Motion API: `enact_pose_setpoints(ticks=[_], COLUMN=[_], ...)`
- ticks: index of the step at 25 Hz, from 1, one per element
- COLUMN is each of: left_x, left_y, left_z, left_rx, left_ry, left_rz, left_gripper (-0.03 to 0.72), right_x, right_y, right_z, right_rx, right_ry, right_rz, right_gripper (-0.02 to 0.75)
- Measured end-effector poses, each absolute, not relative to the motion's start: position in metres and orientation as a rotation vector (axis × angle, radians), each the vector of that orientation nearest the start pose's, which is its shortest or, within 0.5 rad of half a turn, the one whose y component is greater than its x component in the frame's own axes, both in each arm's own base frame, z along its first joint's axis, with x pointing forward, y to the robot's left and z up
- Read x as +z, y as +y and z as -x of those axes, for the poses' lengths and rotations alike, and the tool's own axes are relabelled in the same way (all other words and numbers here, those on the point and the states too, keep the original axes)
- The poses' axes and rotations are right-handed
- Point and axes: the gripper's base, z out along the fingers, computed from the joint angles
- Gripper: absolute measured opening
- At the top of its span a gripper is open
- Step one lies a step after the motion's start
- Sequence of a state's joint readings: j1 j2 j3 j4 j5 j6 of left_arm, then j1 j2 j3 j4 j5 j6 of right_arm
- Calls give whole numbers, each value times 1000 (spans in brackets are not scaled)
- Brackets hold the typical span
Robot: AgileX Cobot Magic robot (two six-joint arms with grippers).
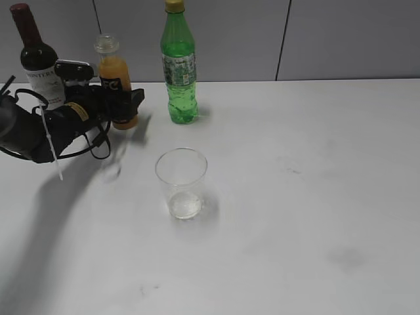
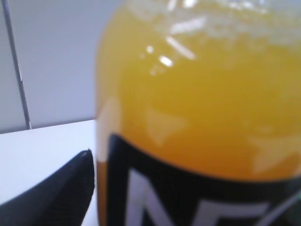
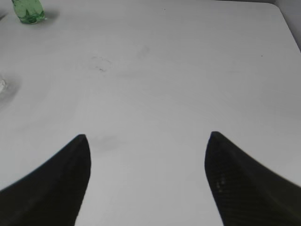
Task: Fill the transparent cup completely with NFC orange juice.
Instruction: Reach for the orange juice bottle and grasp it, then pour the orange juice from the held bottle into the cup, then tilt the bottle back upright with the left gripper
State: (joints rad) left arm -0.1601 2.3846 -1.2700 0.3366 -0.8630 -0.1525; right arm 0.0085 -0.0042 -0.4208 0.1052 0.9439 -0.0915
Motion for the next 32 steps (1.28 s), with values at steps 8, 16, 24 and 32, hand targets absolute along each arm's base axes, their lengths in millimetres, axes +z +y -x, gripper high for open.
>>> enact_pose_setpoints(ticks=[8, 16, 24, 32], left_x=[71, 71, 77, 107], left_y=[-98, -99, -100, -84], left_z=[-457, -457, -446, -398], left_rx=[-298, -301, -307, -201], left_ry=[1694, 1686, 1705, 1751], left_rz=[-388, -396, -467, -437], left_gripper=[519, 463, 463, 463], right_x=[265, 265, 265, 265], right_y=[8, 8, 8, 8], right_z=[-8, -8, -8, -8], right_rx=[72, 72, 72, 72], right_ry=[1997, 1997, 1997, 1997], right_rz=[93, 93, 93, 93], right_gripper=[587, 587, 587, 587])
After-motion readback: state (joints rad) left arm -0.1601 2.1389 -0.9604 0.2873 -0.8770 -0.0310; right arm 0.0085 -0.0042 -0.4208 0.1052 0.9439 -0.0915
